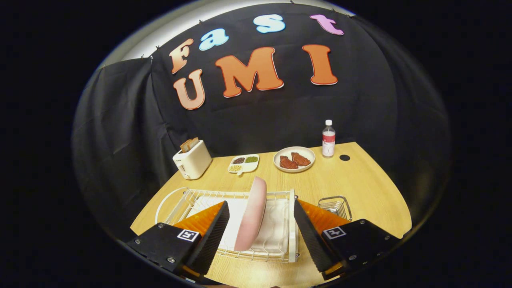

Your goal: Take the plate from the dish rack, then take the spoon from the basket and place it into the plate.

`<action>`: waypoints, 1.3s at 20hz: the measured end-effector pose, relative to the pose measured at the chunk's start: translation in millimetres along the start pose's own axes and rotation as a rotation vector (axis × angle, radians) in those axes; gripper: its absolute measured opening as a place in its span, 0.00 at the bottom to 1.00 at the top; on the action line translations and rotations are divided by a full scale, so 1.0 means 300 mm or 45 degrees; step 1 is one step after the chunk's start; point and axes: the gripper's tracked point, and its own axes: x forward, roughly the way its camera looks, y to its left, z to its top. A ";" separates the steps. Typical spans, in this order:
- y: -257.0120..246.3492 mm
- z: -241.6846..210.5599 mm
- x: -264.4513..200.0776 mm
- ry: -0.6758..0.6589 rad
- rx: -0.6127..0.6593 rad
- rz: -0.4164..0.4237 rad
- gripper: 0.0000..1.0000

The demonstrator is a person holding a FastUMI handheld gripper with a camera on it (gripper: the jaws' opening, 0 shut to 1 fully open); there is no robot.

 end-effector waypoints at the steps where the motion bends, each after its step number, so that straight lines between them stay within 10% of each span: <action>1: 0.003 -0.015 0.019 0.029 0.003 0.001 0.96; 14: 0.068 -0.153 0.216 0.301 0.023 -0.015 0.89; 26: 0.086 -0.242 0.269 0.413 -0.016 -0.135 0.48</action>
